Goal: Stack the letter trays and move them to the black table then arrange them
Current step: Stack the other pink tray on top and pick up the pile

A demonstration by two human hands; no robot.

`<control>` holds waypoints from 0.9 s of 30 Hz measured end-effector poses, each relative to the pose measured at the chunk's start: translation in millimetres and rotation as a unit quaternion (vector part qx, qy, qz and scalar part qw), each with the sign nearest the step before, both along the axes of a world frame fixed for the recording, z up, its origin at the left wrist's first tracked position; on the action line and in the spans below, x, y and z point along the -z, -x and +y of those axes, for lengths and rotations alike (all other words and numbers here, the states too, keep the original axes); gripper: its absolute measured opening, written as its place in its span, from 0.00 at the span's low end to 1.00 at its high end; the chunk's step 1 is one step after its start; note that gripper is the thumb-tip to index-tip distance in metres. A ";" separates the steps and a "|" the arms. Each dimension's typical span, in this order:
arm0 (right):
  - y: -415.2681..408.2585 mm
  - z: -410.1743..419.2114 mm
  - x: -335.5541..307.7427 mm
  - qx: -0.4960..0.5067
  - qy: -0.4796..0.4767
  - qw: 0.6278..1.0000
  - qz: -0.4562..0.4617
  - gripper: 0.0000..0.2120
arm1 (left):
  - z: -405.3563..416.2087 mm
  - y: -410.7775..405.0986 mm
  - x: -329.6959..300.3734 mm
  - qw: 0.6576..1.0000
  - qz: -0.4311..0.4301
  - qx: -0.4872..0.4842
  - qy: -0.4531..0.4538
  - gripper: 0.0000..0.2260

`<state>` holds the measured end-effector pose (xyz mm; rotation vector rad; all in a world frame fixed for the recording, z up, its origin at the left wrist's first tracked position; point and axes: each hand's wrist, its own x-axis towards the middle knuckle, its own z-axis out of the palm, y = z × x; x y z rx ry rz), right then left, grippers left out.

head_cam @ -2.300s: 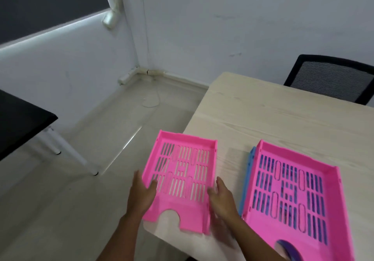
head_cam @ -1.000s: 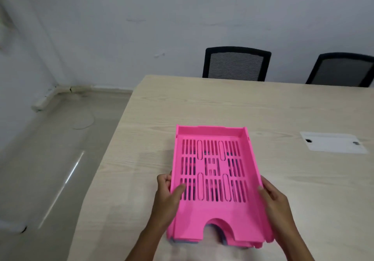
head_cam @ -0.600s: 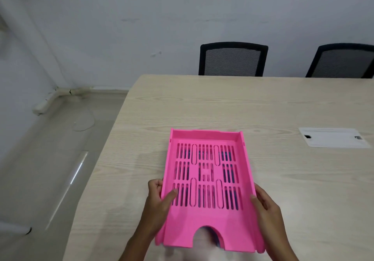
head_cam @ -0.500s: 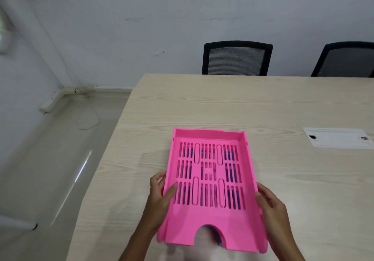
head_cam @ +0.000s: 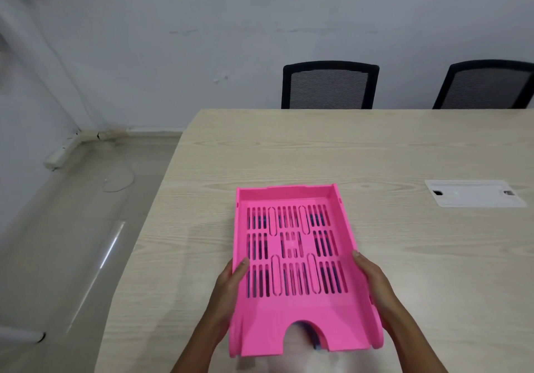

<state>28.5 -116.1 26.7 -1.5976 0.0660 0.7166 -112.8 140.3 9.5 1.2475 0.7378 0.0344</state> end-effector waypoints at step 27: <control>-4.7 2.5 26.9 0.032 -0.077 0.992 0.093 0.32 | 22.2 -16.4 7.8 0.994 0.016 0.030 0.101 0.22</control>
